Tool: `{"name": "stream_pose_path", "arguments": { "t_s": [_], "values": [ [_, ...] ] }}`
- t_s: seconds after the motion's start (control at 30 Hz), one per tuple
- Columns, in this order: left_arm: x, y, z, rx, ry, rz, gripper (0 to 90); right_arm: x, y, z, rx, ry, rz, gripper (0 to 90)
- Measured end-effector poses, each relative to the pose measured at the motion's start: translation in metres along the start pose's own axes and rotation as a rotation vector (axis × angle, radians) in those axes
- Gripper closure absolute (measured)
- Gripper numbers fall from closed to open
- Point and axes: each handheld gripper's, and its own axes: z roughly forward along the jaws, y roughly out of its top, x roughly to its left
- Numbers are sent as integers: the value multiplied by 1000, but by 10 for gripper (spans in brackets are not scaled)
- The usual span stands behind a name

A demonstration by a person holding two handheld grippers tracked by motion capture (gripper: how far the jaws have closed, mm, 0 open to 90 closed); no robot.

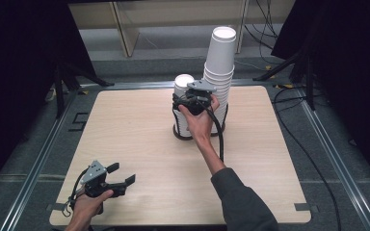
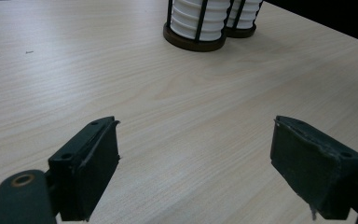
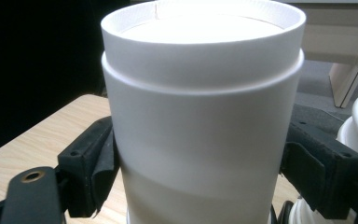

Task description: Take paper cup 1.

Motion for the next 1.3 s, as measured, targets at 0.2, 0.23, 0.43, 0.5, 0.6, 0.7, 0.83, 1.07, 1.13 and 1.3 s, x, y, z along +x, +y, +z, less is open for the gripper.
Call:
{"name": "stream_pose_path", "arguments": {
  "t_s": [0.2,0.23,0.43,0.5,0.6,0.7,0.83,1.07,1.13,1.3],
  "values": [
    [1,1,-1,14,11,21,148,1,2,-3,-10,-9,11,189],
    [1,1,-1,17,10,25,148,1,2,-3,-21,-9,4,192],
    [1,1,-1,17,9,27,148,2,10,-8,-55,-7,18,199],
    [1,1,-1,16,9,28,148,3,14,-12,-59,-2,9,200],
    [1,1,-1,17,10,26,148,3,18,-15,-71,4,1,199],
    [1,1,-1,18,9,27,148,5,21,-18,-76,2,-3,200],
    [1,1,-1,15,8,27,148,4,26,-22,-95,6,2,200],
    [1,1,-1,16,8,26,148,5,38,-33,-133,11,-20,200],
    [-1,0,-1,5,0,-9,148,5,42,-37,-145,21,-12,200],
    [1,0,-1,0,2,-8,148,7,57,-51,-179,50,-13,200]
  ]
}}
